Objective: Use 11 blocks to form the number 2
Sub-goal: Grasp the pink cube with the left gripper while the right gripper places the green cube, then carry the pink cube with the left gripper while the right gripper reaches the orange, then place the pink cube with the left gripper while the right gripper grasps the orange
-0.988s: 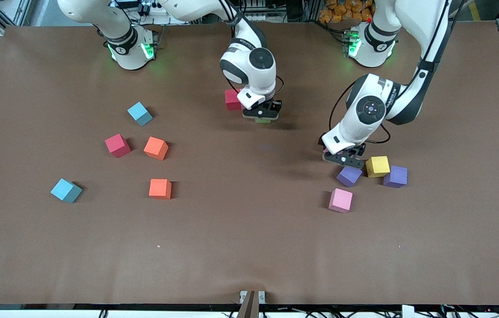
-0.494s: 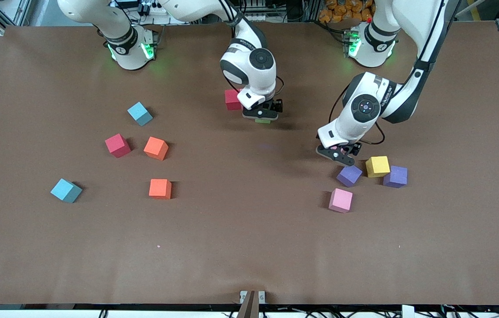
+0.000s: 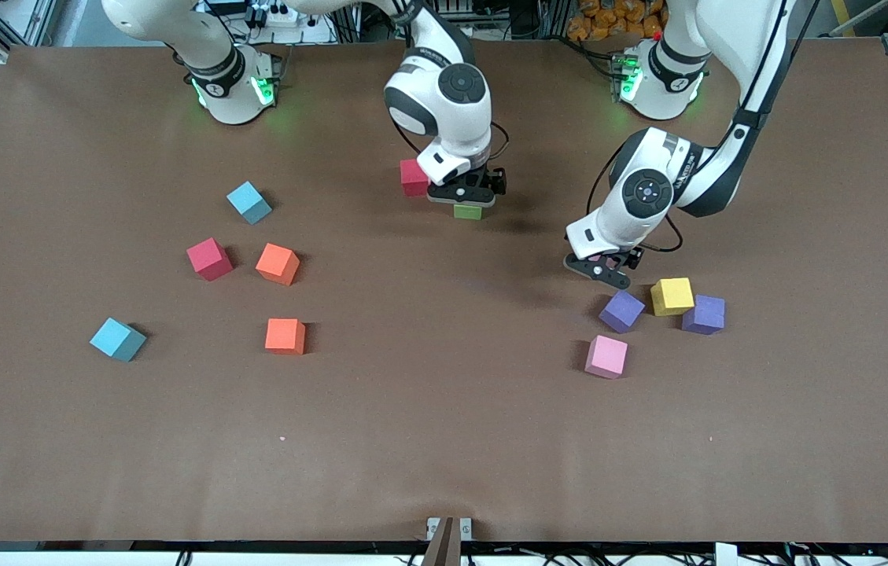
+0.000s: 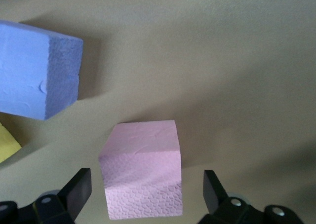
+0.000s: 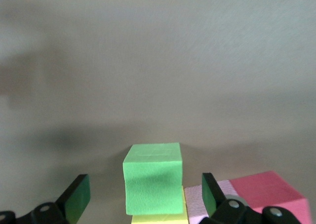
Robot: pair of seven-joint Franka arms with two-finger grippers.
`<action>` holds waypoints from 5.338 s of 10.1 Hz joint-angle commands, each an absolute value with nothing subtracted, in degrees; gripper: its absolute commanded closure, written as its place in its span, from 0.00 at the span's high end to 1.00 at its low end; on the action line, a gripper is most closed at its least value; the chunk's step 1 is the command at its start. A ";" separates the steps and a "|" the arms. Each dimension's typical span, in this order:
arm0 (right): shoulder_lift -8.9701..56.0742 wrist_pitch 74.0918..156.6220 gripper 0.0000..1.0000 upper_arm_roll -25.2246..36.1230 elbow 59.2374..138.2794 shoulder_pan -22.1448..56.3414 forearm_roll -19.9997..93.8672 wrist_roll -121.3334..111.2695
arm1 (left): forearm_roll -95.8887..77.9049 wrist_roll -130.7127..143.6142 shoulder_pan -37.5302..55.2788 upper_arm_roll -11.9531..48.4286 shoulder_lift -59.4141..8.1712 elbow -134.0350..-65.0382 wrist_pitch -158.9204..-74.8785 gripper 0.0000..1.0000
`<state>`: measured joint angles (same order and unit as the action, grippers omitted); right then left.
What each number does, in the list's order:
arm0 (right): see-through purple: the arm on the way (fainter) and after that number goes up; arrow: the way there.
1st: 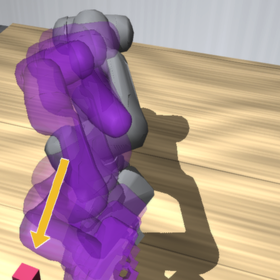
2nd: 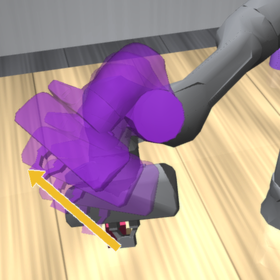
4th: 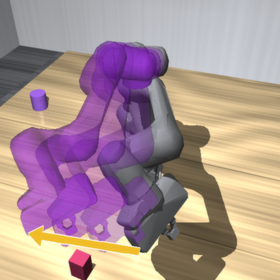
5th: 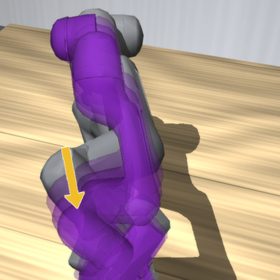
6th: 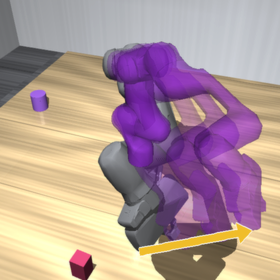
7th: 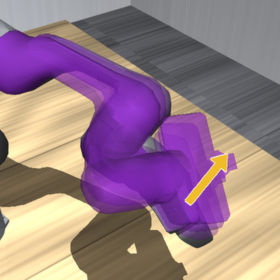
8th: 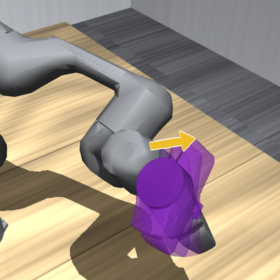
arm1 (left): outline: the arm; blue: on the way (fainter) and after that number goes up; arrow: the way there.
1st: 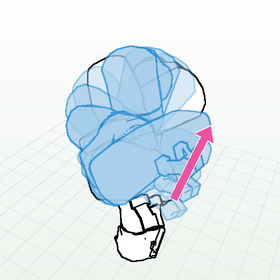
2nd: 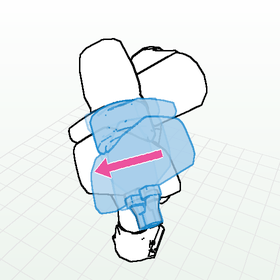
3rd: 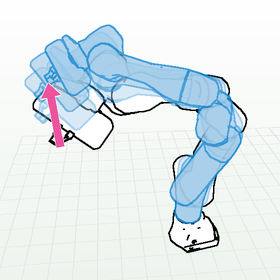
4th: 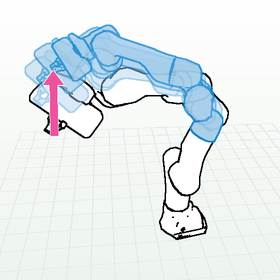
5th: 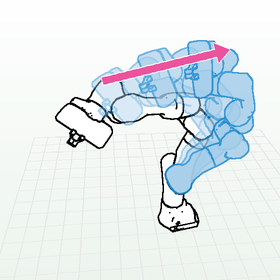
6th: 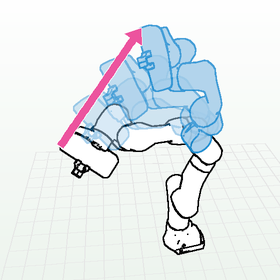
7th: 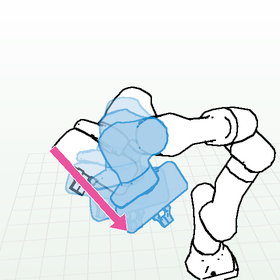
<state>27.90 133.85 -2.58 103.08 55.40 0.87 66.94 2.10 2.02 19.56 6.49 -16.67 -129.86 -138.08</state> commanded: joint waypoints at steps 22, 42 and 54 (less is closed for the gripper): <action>24.43 121.64 1.00 -3.08 101.61 -0.70 0.18 19.88 | -2.99 51.33 41.84 8.70 -30.59 -109.34 -137.46 0.31; 33.39 136.13 1.00 -3.34 103.36 13.01 0.18 15.47 | -0.09 53.27 35.51 5.30 -22.41 -109.78 -134.03 1.00; 34.11 136.33 0.27 -3.25 104.76 14.76 -1.41 14.51 | -1.14 -15.80 30.41 -11.42 -24.70 -112.13 -133.94 1.00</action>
